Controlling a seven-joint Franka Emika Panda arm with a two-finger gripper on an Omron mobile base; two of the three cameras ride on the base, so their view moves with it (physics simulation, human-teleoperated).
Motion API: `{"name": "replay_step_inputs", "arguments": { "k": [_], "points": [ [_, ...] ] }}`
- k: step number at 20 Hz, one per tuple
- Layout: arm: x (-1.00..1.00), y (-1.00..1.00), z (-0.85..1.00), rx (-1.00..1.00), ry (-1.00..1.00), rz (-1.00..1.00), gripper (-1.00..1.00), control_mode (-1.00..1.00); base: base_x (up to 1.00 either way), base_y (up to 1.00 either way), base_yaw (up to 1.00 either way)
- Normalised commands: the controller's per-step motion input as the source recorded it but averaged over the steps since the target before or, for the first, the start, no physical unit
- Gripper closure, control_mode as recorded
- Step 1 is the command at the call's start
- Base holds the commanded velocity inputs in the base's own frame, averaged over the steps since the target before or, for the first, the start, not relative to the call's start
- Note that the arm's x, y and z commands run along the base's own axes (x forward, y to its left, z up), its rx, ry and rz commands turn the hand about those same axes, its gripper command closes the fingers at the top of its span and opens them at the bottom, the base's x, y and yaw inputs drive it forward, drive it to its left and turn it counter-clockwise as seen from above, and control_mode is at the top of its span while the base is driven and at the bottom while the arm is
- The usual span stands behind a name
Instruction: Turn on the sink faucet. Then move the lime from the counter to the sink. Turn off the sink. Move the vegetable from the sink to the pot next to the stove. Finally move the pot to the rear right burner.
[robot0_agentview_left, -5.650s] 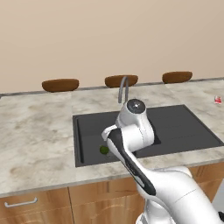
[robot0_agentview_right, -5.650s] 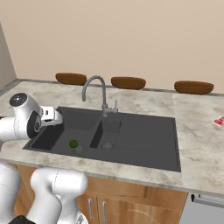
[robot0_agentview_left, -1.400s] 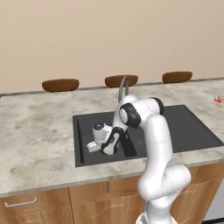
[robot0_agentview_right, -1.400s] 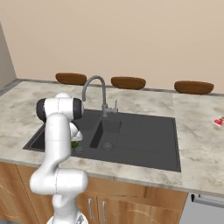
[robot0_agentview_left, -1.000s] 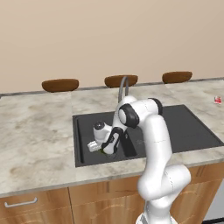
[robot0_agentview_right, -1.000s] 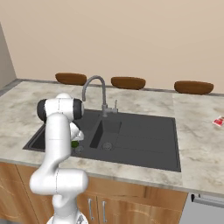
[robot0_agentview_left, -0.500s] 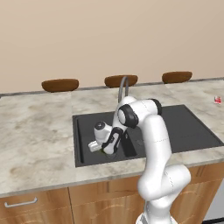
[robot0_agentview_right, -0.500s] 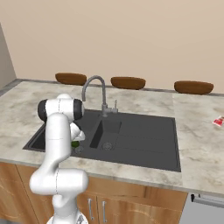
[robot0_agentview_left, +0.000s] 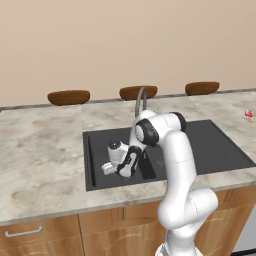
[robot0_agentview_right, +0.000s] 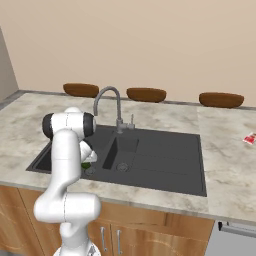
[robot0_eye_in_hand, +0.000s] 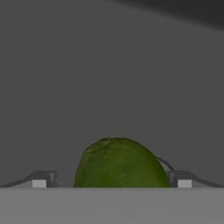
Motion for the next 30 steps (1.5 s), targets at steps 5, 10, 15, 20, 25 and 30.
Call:
{"name": "replay_step_inputs", "arguments": {
  "k": [5,10,15,20,25,30],
  "points": [
    [-0.17,-0.04,-0.05,0.0,0.0,-0.01,-1.0,-1.0,0.0,0.0,0.0],
    [-0.04,0.0,-0.1,0.0,0.0,0.0,1.0,-1.0,0.0,0.0,0.0],
    [0.0,0.01,-0.13,0.0,0.0,0.0,1.0,-1.0,0.0,0.0,0.0],
    [0.0,0.11,0.0,0.0,-0.01,0.0,1.0,-1.0,0.0,0.0,0.0],
    [-0.06,0.24,0.25,0.0,-0.04,0.0,1.0,-1.0,0.0,0.0,0.0],
    [-0.22,0.24,0.74,0.0,-0.07,0.0,1.0,-1.0,0.0,0.0,0.0]
  ]
}}
